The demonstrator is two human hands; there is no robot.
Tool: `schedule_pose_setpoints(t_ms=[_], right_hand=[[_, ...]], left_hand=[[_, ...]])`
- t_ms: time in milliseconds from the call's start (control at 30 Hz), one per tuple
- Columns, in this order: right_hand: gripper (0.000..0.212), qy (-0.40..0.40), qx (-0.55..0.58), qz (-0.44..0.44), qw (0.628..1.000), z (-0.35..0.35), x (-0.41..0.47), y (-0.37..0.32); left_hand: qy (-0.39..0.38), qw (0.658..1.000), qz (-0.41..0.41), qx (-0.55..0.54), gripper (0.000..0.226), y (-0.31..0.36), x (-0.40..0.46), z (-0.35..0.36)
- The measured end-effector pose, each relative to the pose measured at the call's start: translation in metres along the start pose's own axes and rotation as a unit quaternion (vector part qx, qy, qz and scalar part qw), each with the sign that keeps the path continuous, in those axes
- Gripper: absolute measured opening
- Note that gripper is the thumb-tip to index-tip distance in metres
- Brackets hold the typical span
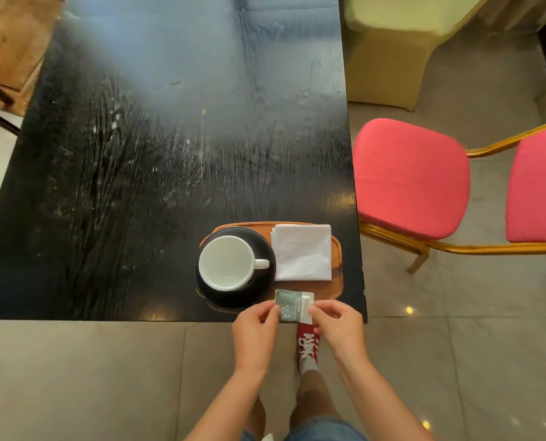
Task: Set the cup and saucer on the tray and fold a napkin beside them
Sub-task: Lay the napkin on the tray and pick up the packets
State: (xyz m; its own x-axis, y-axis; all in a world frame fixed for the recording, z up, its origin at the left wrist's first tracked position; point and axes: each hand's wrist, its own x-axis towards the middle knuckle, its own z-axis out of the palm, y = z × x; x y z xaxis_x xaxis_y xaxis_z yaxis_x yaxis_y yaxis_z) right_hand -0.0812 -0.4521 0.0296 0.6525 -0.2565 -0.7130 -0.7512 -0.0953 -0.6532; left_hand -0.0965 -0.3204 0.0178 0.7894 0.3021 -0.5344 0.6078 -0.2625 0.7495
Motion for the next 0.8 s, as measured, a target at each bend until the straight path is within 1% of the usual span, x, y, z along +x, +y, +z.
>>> schedule_pose_setpoints(t_ms=[67, 133, 267, 367, 633, 800], right_hand=[[0.014, 0.02, -0.031, -0.015, 0.999, 0.002, 0.004, 0.003], [0.014, 0.048, -0.068, -0.033, 0.996, 0.002, 0.009, 0.005], [0.018, 0.089, -0.117, -0.063, 0.987, 0.002, 0.016, 0.009], [0.017, 0.094, -0.16, -0.076, 0.98, 0.001, 0.019, 0.012], [0.012, 0.102, -0.231, -0.104, 0.962, 0.002, 0.024, 0.011], [0.007, 0.103, -0.239, -0.109, 0.959, 0.004, 0.026, 0.014]], left_hand=[[0.032, 0.999, 0.02, 0.024, 0.017, -0.001, 0.001, 0.007], [0.057, 0.998, 0.032, 0.021, 0.02, -0.001, -0.001, 0.017], [0.102, 0.994, 0.019, 0.016, 0.02, -0.004, 0.0, 0.036], [0.128, 0.992, 0.016, 0.001, 0.018, -0.006, 0.0, 0.044], [0.16, 0.987, 0.028, 0.002, 0.02, -0.004, 0.002, 0.053], [0.164, 0.986, 0.028, 0.009, 0.022, -0.006, 0.002, 0.055]])
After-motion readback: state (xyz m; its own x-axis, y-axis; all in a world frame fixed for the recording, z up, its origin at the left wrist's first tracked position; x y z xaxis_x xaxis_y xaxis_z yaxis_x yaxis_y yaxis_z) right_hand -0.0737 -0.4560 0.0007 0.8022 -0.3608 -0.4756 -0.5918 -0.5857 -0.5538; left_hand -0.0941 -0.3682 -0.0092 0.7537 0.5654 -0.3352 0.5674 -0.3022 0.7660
